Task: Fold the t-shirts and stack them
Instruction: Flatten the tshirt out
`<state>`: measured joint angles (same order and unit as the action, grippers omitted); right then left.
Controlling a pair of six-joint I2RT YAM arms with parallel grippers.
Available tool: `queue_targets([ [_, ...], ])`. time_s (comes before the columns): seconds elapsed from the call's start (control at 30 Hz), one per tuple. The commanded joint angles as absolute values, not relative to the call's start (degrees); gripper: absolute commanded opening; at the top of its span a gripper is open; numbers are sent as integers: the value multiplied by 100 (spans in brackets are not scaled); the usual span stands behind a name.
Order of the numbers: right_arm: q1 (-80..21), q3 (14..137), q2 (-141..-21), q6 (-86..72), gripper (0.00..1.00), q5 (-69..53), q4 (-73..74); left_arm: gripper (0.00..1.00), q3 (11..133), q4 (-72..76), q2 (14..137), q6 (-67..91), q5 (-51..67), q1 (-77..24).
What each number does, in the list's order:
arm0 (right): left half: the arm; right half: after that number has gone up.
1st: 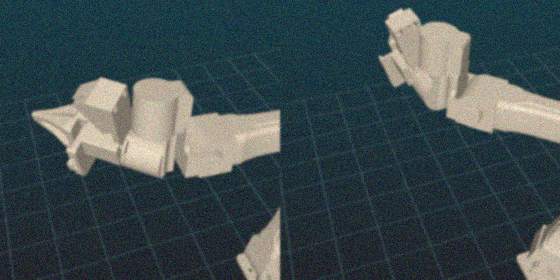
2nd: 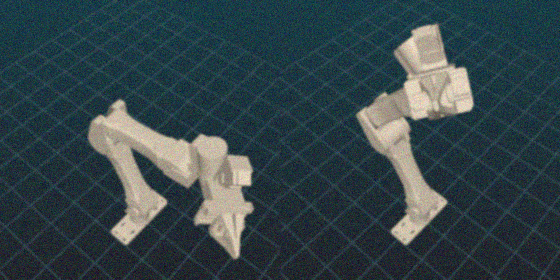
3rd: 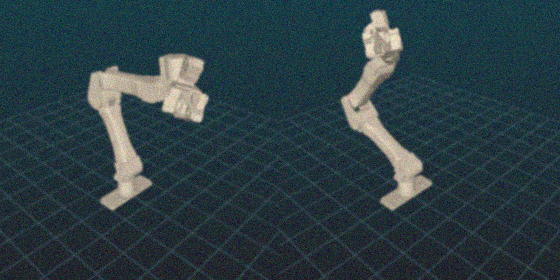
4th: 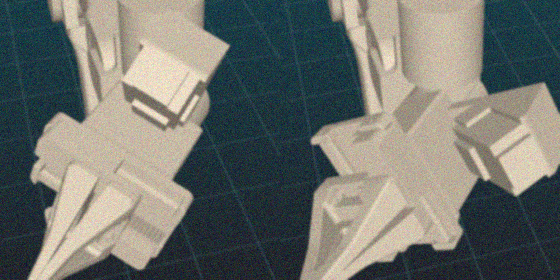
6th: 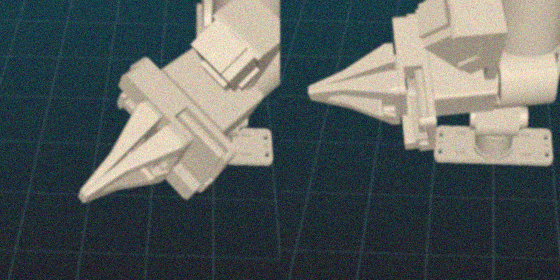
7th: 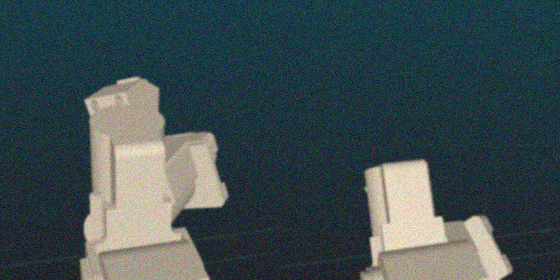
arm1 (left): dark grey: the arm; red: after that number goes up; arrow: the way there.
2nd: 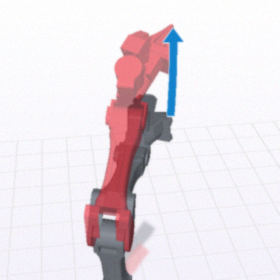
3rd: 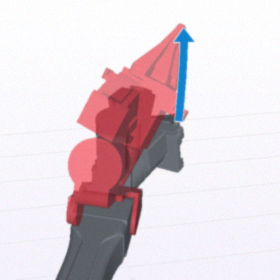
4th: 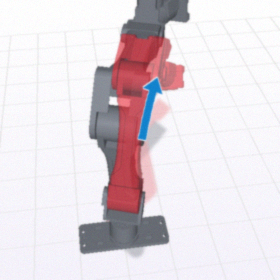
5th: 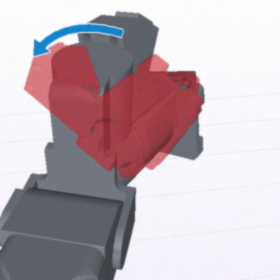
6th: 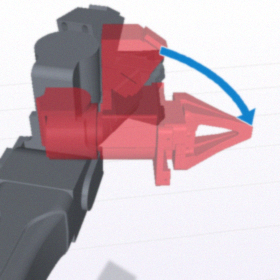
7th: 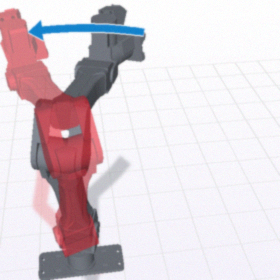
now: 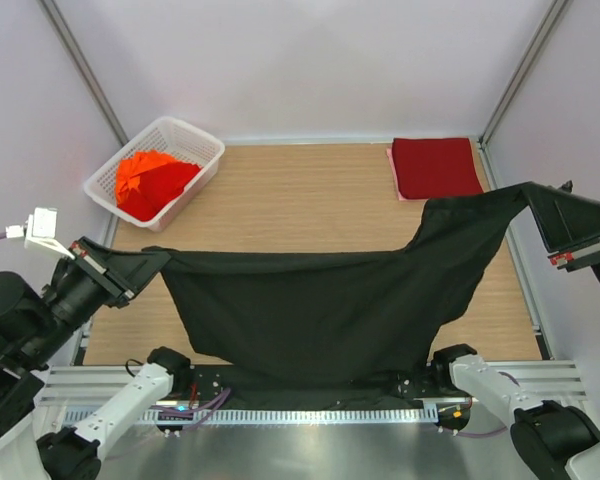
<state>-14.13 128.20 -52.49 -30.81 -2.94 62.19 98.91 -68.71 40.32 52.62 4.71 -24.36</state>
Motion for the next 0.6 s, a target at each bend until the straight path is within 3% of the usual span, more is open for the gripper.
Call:
queue_targets([
  [0.0,-1380,13227,-5291,-3339,1,-562,5906,0,10160,-6864,3798,5396,35,-2443],
  [0.23,-1345,13280,-5063,-4007,1,-914,5819,0,10037,-6662,3226,5607,-167,-2452],
  [0.57,-1028,13342,-4966,-4482,1,-914,5363,0,10406,-6443,3541,5406,-140,-2443],
])
